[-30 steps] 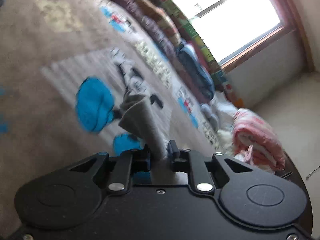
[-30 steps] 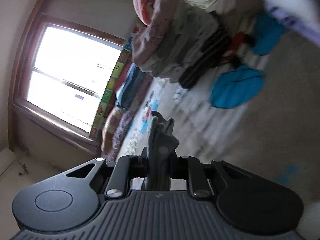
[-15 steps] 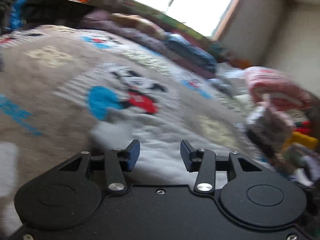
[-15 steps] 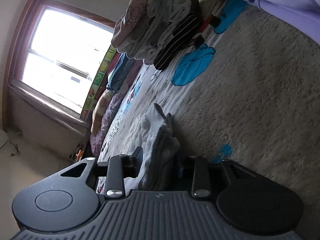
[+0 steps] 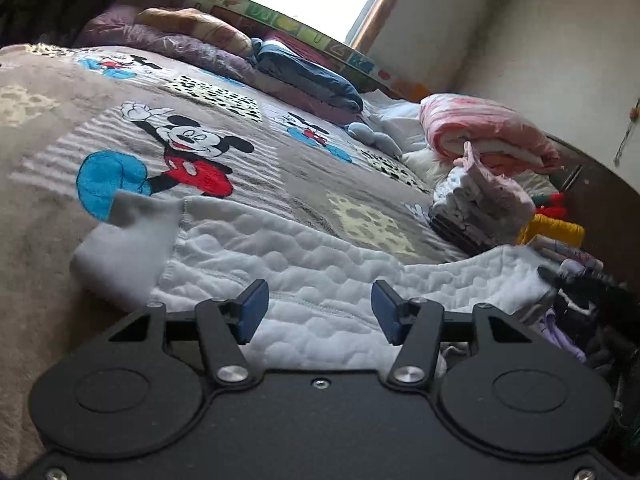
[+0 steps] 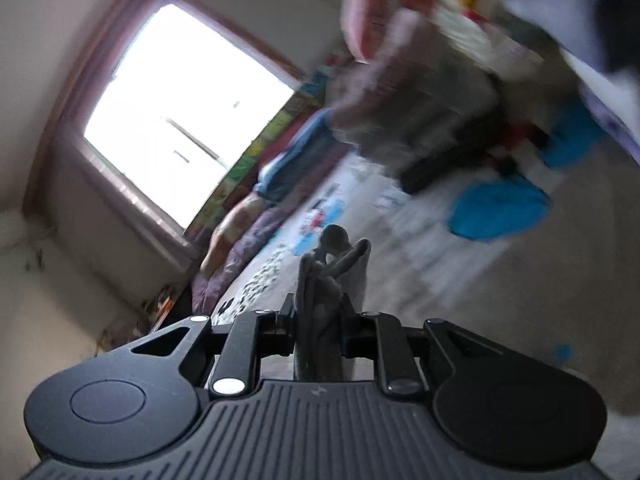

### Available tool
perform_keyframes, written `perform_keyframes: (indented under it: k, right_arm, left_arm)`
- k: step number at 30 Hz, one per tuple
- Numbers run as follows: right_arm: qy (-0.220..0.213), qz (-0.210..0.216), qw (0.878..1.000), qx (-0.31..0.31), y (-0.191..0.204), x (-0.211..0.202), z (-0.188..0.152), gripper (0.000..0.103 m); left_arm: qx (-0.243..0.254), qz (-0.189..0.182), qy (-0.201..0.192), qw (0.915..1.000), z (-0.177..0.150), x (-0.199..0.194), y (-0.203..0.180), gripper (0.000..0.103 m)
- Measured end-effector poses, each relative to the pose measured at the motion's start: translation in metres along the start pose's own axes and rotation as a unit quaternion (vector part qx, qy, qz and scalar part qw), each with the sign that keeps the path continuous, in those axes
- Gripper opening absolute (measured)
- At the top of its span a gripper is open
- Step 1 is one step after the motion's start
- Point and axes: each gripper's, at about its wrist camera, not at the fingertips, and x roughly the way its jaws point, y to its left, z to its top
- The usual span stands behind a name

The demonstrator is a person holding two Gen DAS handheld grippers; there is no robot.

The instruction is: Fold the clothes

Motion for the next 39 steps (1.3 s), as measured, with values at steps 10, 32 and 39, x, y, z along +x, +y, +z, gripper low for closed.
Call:
perform_keyframes:
  k: [10, 32, 39]
  right_arm:
    - [0.025, 0.068, 0.987, -0.146, 0.124, 0.033, -0.010, 0.020]
    - [0.138, 0.089, 0.898, -0.407, 0.266, 0.118, -0.205, 0.018]
    - [0.139, 0.094, 0.866, -0.472, 0.283, 0.124, -0.255, 0.018]
  left_arm:
    - [-0.047, -0.037, -0.028, 0.9978, 0.010, -0.025, 0.018, 0.055]
    - [-0.305, -0.097, -0.098, 0.9423, 0.024, -0.075, 0.129, 0.055]
    - [-0.310, -0.102, -0.111, 0.9386, 0.032, -0.086, 0.143, 0.055]
